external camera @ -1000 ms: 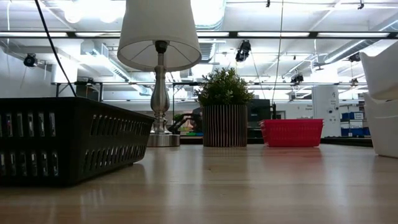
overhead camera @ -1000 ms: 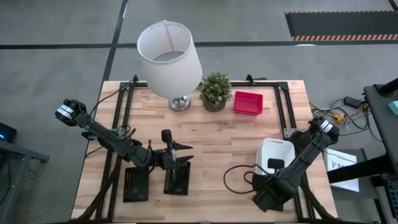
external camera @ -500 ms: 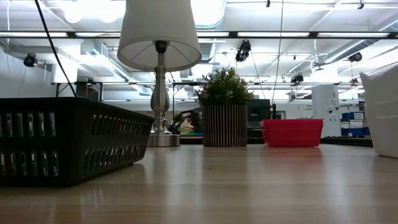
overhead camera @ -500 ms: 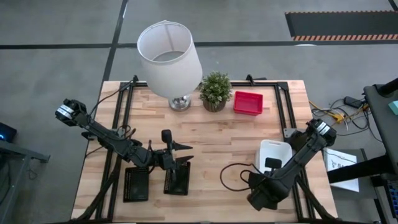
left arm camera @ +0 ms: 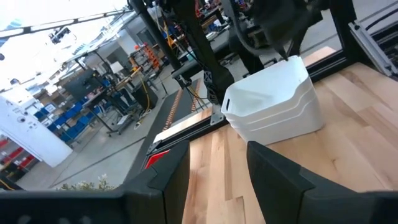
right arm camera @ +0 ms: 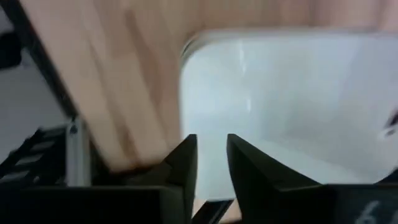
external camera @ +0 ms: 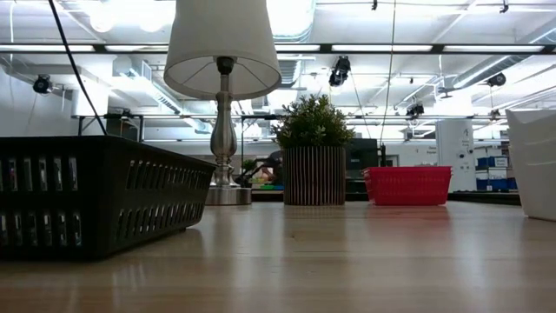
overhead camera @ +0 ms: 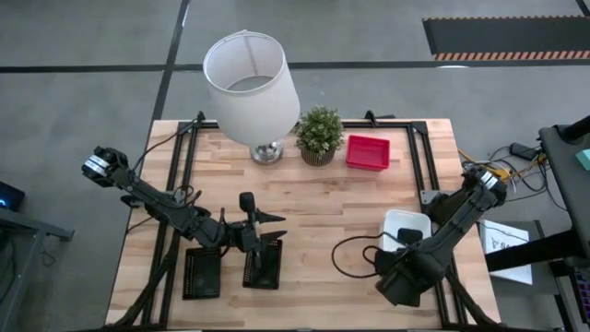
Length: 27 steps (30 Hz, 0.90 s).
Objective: Stack baskets by color
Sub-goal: Stack the left white bin on the white bins
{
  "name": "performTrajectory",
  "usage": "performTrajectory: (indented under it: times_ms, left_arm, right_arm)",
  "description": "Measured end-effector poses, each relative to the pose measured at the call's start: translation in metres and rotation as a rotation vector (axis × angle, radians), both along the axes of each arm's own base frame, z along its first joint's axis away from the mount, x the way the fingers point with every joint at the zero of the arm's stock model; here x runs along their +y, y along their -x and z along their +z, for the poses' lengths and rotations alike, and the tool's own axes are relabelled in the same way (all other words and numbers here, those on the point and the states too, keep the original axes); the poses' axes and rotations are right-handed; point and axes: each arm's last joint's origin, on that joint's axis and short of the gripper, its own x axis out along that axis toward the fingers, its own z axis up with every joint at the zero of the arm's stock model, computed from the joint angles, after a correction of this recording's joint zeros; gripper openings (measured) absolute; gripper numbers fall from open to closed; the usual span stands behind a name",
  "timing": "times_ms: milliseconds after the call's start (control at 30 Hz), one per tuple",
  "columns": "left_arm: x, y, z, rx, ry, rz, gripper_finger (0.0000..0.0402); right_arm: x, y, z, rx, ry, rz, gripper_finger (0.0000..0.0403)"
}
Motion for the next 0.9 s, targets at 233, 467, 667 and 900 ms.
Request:
performTrajectory:
  times_ms: [233, 467, 667, 900]
  left_arm:
    - [0.0, 0.0, 0.002, 0.005, -0.071, -0.004, 0.0144]
    - [0.001, 0.001, 0.002, 0.011, -0.102, -0.005, 0.0144]
    - [0.001, 0.001, 0.001, 0.023, -0.109, -0.005, 0.0144]
    - [0.001, 0.002, -0.001, 0.036, -0.115, -0.006, 0.0144]
  right_arm:
    - [-0.02, 0.006, 0.012, -0.204, 0.152, 0.052, 0.0016]
    - [-0.049, 0.005, -0.013, -0.13, 0.238, 0.016, 0.0009]
    - [-0.071, 0.003, -0.05, -0.017, 0.289, 0.052, 0.0009]
    - [-0.092, 0.0, -0.086, 0.01, 0.288, 0.081, 0.0009]
